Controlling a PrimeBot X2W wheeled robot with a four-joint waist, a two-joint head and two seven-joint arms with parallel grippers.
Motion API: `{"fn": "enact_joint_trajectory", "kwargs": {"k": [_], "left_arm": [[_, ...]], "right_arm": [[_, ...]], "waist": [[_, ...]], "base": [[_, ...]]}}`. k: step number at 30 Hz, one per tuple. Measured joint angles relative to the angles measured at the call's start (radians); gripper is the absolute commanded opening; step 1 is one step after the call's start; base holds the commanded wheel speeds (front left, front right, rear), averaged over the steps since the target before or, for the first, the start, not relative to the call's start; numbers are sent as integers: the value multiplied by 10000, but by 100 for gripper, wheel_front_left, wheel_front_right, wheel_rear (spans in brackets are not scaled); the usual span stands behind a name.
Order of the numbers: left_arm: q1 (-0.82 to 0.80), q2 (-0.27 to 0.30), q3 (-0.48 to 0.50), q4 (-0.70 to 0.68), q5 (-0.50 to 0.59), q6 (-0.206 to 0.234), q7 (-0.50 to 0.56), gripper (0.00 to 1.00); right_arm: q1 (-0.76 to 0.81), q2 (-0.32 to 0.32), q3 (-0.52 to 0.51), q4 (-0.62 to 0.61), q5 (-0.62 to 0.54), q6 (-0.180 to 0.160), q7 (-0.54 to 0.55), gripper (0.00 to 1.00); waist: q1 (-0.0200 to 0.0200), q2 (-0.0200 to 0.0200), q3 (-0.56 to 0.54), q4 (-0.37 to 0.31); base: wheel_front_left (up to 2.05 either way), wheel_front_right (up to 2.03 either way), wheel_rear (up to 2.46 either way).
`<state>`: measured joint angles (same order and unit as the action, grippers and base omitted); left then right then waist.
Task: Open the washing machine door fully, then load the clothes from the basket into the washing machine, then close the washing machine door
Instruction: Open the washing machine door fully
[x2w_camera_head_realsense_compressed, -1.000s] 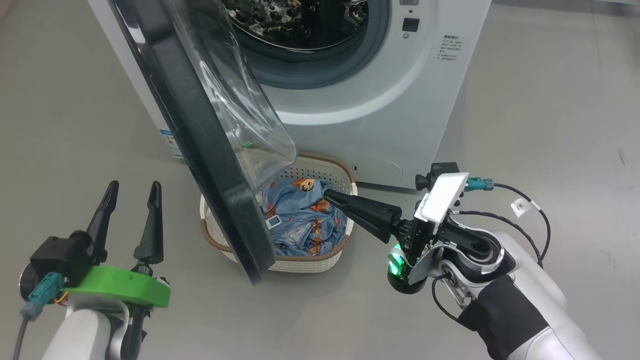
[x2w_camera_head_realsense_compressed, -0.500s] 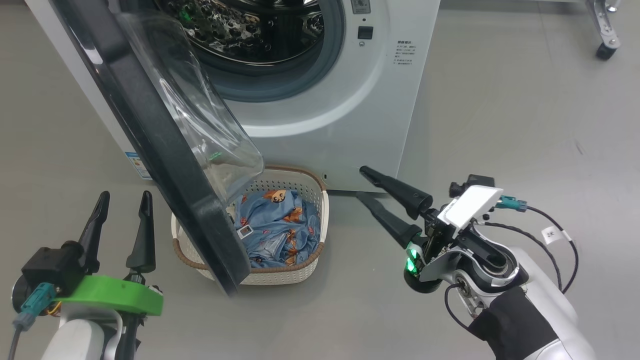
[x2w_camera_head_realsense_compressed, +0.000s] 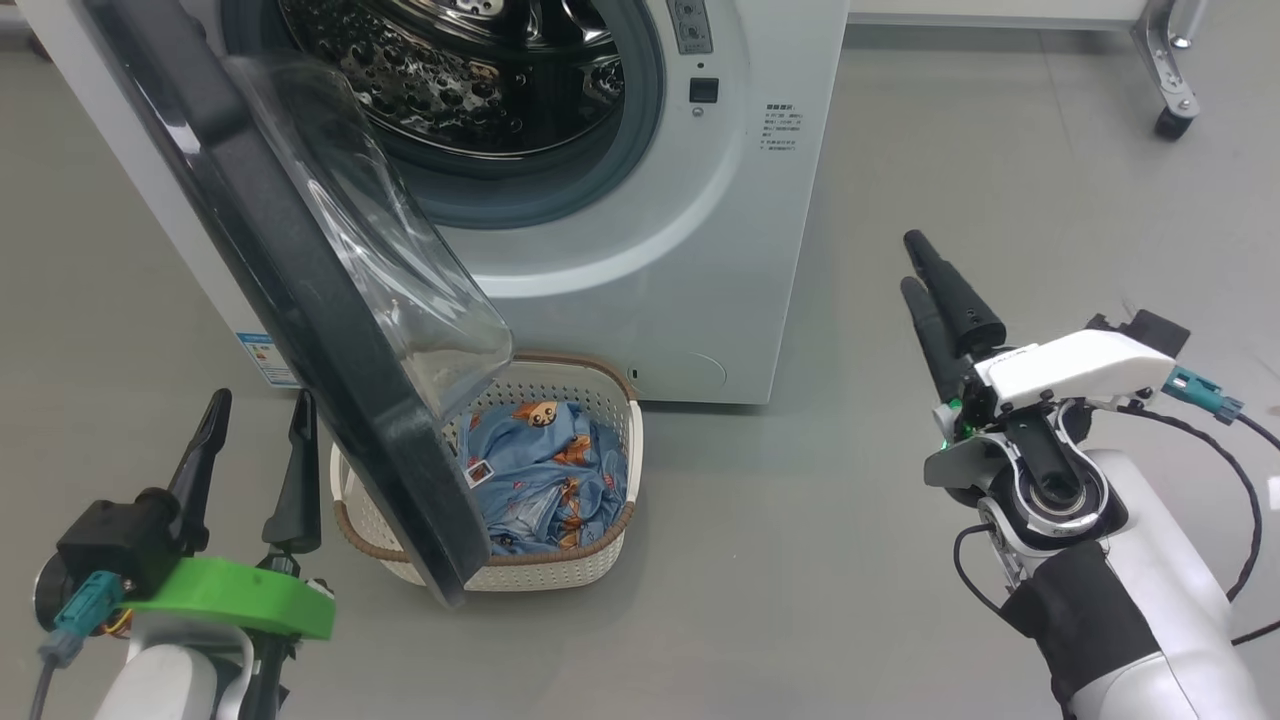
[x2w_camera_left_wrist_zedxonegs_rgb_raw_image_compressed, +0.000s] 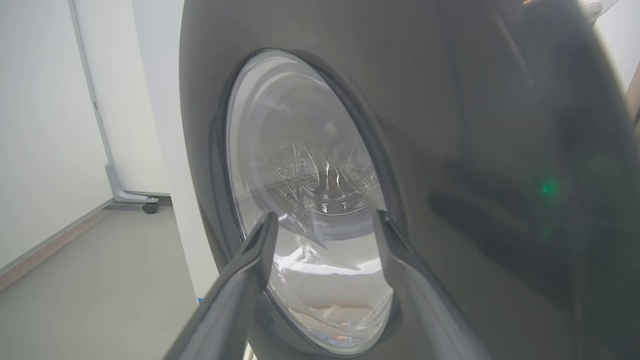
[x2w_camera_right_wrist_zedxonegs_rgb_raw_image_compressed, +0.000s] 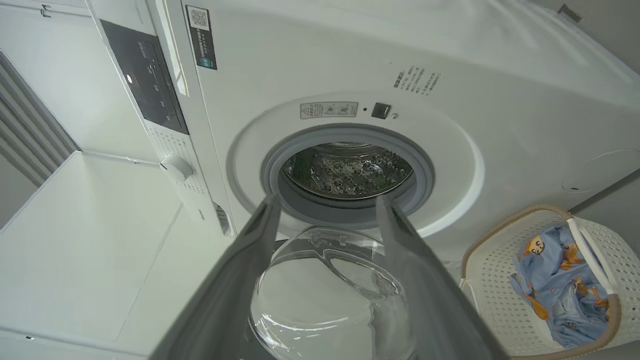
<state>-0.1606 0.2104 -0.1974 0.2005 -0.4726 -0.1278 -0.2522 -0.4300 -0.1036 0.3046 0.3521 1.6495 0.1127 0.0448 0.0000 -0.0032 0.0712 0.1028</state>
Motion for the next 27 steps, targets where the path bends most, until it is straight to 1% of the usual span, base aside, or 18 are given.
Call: {"fn": "enact_joint_trajectory", "kwargs": {"k": [2,6,9,12,14,18,27], "left_arm": [[26,-8,4,-2,0,0,0,100],[124,-31,10,-2,0,0,0,100],[166,-35,10,-2,0,0,0,100],[180,-48,33,4,0,0,0,100],[209,-52,96,15,0,0,0,100],[399,-52,136,48,0,0,0,100],[584,-46,336,-35,25,0,0,100]], "right_arm": [[-29,-21,-96,2,-355,0,-543,100],[-273,-510,52,6,-1927,8,-1601,100],[-478,-966,487,8,-3392,10,-2309,100],[-553,-1152,886,27,-4383,10,-2886,100],[-553,-1160,1202,73,-4986,10,-3189,100],[-551,-1248,1626,144,-6102,-31,-3179,100],[-443,-1687,1902,88,-8194,-849,-3074,100]], "waist": [[0,0,-16,3],[0,0,-56,8],[0,0,-84,13],[0,0,-123,12],[0,0,-180,-5],[0,0,-318,-69],[0,0,-470,-312]], "base": [[0,0,0],[0,0,0],[0,0,0],[0,0,0],[0,0,0],[0,0,0],[0,0,0]]}}
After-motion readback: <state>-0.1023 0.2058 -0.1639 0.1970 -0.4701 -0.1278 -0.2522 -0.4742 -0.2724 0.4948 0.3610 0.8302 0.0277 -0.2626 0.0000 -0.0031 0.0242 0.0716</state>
